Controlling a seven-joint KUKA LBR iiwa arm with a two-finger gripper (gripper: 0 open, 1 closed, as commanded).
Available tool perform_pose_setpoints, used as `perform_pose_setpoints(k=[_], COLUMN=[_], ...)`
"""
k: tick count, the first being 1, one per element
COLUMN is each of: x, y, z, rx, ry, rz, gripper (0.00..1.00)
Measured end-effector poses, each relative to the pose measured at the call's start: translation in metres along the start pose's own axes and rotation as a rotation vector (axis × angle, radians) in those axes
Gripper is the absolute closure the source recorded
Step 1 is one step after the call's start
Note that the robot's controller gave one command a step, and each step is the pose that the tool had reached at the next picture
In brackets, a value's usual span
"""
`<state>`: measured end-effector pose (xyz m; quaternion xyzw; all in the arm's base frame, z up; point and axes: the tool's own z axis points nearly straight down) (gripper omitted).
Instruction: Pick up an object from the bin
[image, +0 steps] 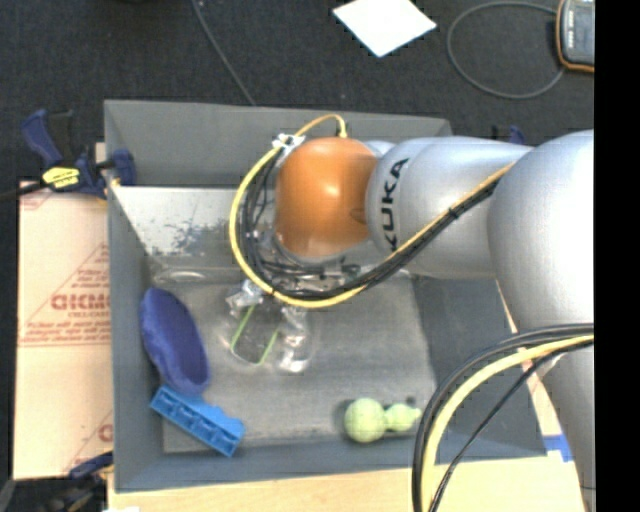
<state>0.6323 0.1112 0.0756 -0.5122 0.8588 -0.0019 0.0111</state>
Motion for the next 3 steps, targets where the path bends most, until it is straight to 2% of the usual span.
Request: perform_pose_setpoints(k=[1, 2, 3], x=[0.000, 0.001, 0.001], y=[0.000, 0.002, 0.001], z=[0.000, -0.031, -0.078], rx=[0.000, -0.006, -0.005], ry=[0.000, 0.004, 0.003], rz=[0.001, 0.002, 0.004], gripper=[1.00, 1.00, 1.00])
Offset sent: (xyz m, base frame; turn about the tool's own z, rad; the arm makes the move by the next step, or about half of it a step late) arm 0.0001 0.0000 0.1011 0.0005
